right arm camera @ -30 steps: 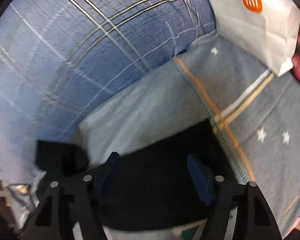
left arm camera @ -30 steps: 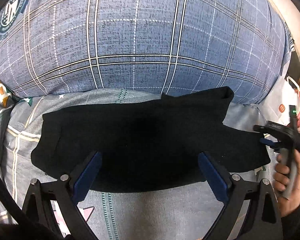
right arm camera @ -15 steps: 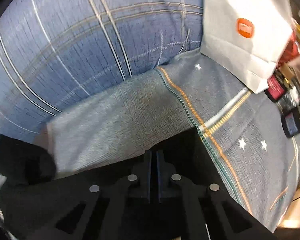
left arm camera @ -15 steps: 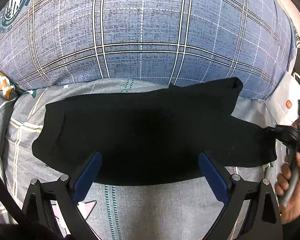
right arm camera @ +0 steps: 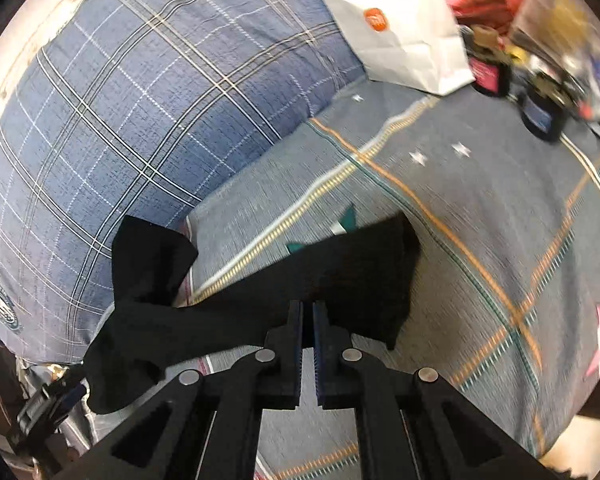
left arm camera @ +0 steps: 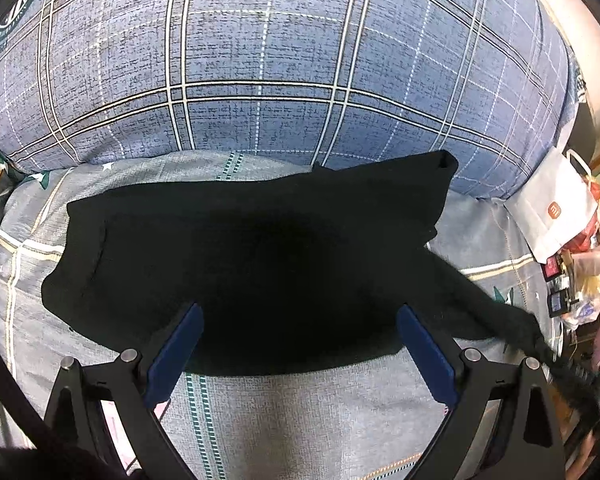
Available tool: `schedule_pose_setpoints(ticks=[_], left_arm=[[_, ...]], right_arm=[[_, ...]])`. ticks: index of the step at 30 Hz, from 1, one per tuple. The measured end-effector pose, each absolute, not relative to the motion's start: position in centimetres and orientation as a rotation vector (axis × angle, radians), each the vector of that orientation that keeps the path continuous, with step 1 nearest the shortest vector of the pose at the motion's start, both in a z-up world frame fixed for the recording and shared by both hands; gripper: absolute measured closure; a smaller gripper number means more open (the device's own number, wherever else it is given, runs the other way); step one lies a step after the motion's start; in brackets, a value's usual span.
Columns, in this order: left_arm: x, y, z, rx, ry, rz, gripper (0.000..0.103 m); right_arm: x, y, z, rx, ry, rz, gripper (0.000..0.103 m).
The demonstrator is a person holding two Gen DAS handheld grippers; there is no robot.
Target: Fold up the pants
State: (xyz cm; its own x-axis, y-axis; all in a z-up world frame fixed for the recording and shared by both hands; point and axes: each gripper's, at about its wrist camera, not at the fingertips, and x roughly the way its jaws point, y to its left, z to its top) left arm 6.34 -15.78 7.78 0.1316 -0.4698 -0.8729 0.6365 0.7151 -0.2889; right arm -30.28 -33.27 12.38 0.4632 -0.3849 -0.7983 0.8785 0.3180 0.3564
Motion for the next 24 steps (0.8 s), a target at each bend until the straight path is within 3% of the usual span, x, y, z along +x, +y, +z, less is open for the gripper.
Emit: schedule_pose_setpoints(ticks=[8, 16, 24], left_arm=[[7.5, -16.9, 8.1, 0.153, 1.175, -0.757, 0.006], [11.0, -21.3, 8.1, 0.176, 1.280, -0.560, 0.006], [8.8, -22.5, 2.8, 0.391, 1.455, -0.375, 0.006]], right_arm=[[-33.6, -31.9, 12.5, 0.930, 0.624, -0.838, 0.098], [-35.8, -32.7, 11.8, 0.983, 0.641, -0.874, 0.098], [-37.3, -33.8, 11.4, 1.013, 0.641, -0.889, 0.098]])
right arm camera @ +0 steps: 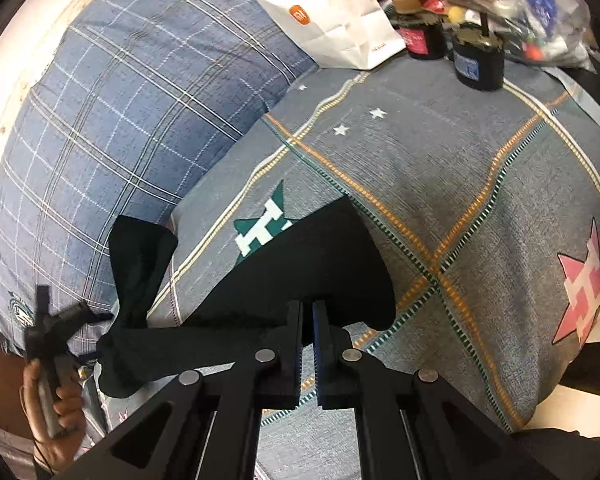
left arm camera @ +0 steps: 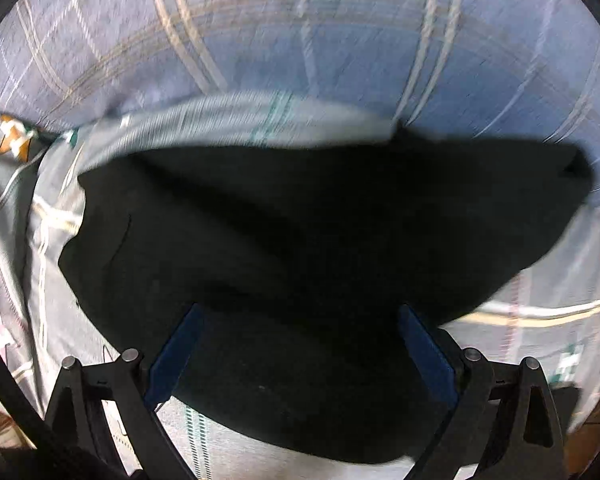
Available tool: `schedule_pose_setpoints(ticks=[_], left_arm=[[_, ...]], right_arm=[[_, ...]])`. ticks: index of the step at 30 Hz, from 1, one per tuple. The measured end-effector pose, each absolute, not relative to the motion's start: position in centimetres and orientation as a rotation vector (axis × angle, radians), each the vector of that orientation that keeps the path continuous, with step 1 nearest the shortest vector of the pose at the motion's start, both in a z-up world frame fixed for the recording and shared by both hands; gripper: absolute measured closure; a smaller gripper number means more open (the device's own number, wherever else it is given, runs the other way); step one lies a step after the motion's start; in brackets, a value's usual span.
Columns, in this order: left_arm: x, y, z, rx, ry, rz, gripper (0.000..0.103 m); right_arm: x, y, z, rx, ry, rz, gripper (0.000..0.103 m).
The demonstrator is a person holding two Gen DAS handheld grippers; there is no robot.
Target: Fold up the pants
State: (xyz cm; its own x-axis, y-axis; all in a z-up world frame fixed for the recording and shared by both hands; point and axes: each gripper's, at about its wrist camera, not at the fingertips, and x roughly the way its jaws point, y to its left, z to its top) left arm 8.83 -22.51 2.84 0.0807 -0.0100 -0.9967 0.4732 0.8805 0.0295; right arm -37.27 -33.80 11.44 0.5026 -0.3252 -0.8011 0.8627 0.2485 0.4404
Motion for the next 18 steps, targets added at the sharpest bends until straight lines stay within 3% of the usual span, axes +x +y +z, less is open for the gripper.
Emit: schedule_pose_setpoints(ticks=[3, 4, 5, 7, 11, 18], left_arm=[[8.5, -20.2, 2.4, 0.315, 1.462, -0.361, 0.028], [7.9, -19.4, 3.3, 0.295, 1.436, -0.374, 0.051], [7.3, -18.8, 4.0, 0.276, 1.428, -0.396, 0.066], [5.6, -16.8, 5.6, 0.214, 1.402, -0.447, 0.081], [1.8, -11.9, 7.2, 0.116, 1.332, -0.495, 0.085], [-2.3, -4.3, 3.8, -0.168, 1.365, -0.596, 0.083]], right_arm=[[-37.5, -33.9, 11.3, 1.018, 0.644, -0.882, 0.098], [-37.6, -34.0, 11.2, 1.020, 0.646, -0.878, 0.098], [-37.7, -34.1, 11.1, 1.028, 0.645, -0.872, 0.098], [-37.8, -34.2, 10.9, 1.042, 0.644, -0.867, 0.098], [-38.2, -34.2, 11.1, 1.054, 0.634, -0.859, 0.098], [-39.0, -33.5, 11.7, 1.054, 0.599, -0.851, 0.098]])
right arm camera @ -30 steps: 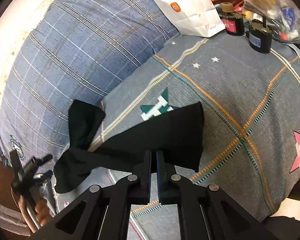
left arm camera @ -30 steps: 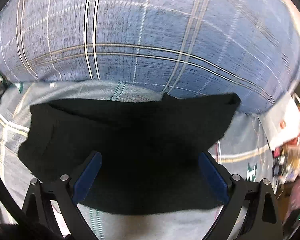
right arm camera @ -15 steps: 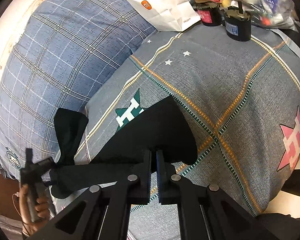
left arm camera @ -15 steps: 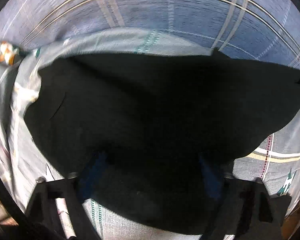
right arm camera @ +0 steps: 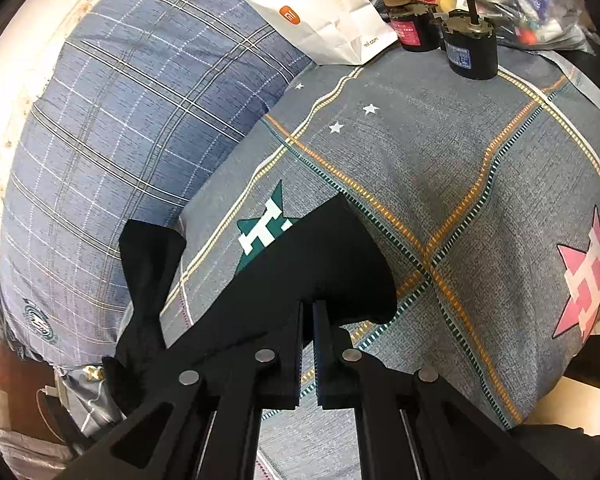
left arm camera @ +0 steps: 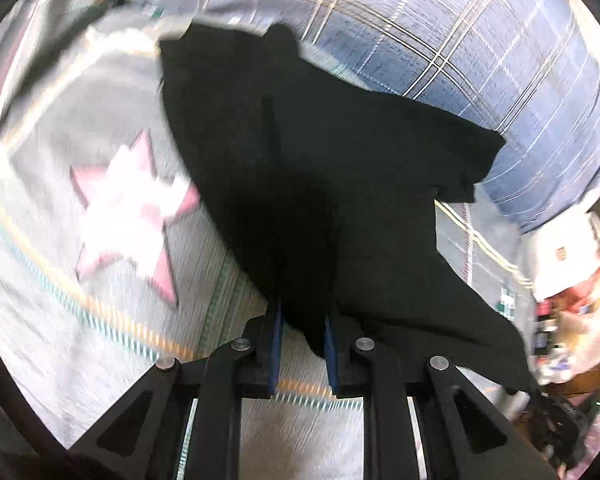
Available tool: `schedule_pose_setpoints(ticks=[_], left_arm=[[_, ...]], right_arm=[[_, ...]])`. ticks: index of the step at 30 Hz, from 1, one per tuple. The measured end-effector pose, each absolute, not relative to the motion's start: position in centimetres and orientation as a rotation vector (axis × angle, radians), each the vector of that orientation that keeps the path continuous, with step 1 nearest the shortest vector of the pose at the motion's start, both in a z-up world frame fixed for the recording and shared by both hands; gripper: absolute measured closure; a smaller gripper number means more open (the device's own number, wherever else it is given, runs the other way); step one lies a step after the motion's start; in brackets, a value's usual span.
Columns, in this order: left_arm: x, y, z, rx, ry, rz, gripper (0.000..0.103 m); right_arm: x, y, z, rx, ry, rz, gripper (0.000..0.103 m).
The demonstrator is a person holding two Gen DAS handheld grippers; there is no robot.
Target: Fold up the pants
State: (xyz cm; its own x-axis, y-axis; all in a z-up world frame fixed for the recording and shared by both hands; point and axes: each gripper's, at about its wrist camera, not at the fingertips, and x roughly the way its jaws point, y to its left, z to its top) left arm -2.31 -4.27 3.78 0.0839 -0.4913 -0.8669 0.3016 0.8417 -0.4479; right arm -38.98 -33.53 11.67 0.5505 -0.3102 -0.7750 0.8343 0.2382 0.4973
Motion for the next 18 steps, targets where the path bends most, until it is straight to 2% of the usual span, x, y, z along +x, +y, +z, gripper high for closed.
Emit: schedule_pose_setpoints(ticks=[3, 5, 6, 7, 11, 15, 18], left_arm=[[-2.6, -3.1, 3.9, -0.172, 1.332, -0.645, 0.066], [-2.7, -2.6, 4.4, -0.114, 1.262, -0.641, 0.036], [-2.7, -2.4, 4.7, -0.082, 1.225, -0.625, 0.032], [-2.7, -2.3, 4.7, -0.075, 1.216, -0.615, 0.030], [-1.2, -1.5, 4.9, -0.206, 1.274, -0.621, 0.030], [1.1, 2.2, 6.1, -0.332, 1.238, -0.559, 0.029], [2.6, 5.4, 5.5, -0.384, 1.237, -0.420, 0.029]], right_arm=[[-39.3, -32.8, 11.2, 1.034, 0.619, -0.866, 0.098], [-39.1, -32.8, 10.2, 1.020, 0.656, -0.887, 0.098], [-38.8, -33.0, 9.7, 1.027, 0.678, -0.894, 0.098], [-38.4, -33.2, 9.2, 1.023, 0.701, -0.909, 0.098], [-37.9, -33.4, 8.7, 1.012, 0.675, -0.931, 0.098], [-37.0, -32.6, 10.4, 0.908, 0.624, -0.948, 0.098], [-37.1, -32.9, 9.8, 0.923, 0.637, -0.952, 0.098]])
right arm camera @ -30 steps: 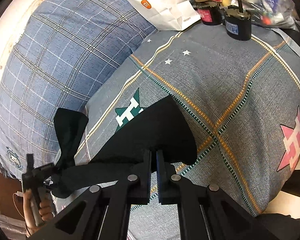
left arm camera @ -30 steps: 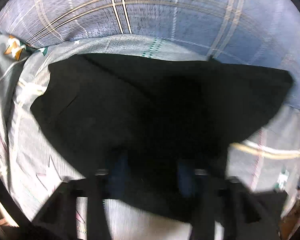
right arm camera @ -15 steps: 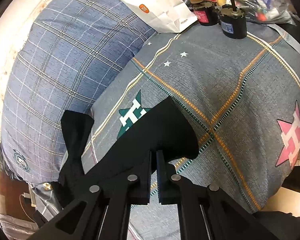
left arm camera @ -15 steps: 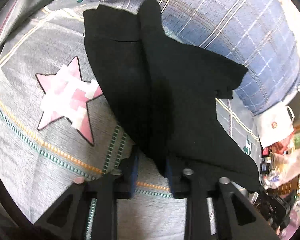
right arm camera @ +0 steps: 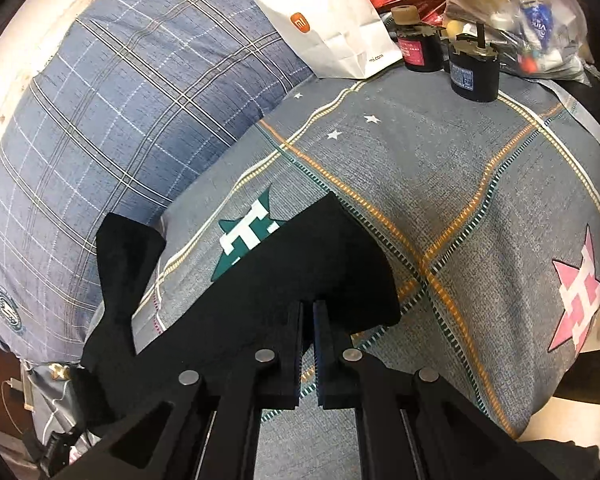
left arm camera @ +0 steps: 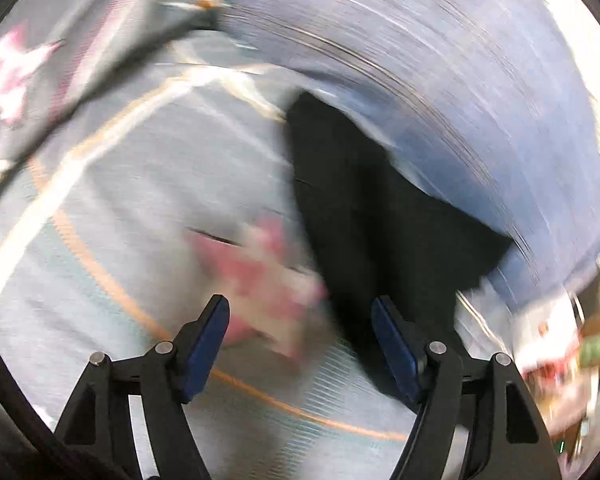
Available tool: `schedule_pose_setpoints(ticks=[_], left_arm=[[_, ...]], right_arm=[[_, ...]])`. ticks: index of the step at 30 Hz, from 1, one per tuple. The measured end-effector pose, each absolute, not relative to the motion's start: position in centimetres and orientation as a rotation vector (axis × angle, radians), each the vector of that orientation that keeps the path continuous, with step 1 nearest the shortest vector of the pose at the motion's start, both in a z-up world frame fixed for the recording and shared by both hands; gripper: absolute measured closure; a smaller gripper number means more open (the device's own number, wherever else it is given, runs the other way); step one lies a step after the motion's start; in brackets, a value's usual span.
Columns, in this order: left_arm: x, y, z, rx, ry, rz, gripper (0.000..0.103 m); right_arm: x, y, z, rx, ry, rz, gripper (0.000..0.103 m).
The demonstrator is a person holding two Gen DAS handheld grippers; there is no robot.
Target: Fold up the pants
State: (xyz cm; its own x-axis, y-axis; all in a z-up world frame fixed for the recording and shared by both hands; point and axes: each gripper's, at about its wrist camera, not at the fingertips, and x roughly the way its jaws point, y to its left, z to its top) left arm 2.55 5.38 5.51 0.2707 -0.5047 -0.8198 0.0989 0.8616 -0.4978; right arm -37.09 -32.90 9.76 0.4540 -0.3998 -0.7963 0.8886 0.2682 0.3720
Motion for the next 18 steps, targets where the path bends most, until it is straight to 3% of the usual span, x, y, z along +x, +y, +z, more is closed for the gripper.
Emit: schedule_pose_setpoints(ticks=[3, 7, 12, 16, 18], left_arm=[[3.1, 7.9, 4.3, -0.473, 1.282, -0.412, 0.029], [1.8, 7.2, 6.6, -0.445, 1.248, -0.477, 0.024], [3.2, -0.8, 8.2, -0.200, 1.260, -0.551, 0.021], [5.9, -4.7, 6.0, -0.096, 1.303, -0.520, 0.021], [6.4, -4.7, 5.0, -0.011, 1.327, -0.468, 0.061]], right_arm=[[-37.5, -33.5, 8.2, 0.992, 0.662, -0.949, 0.098], [-38.1, -32.9, 7.1, 1.032, 0.683, -0.931, 0.095], [-39.0, -31.7, 7.2, 1.081, 0.621, -0.897, 0.093], [-40.2, -30.3, 9.6, 1.013, 0.509, -0.859, 0.092], [-41.0, -29.6, 10.7, 0.976, 0.444, -0.856, 0.089]])
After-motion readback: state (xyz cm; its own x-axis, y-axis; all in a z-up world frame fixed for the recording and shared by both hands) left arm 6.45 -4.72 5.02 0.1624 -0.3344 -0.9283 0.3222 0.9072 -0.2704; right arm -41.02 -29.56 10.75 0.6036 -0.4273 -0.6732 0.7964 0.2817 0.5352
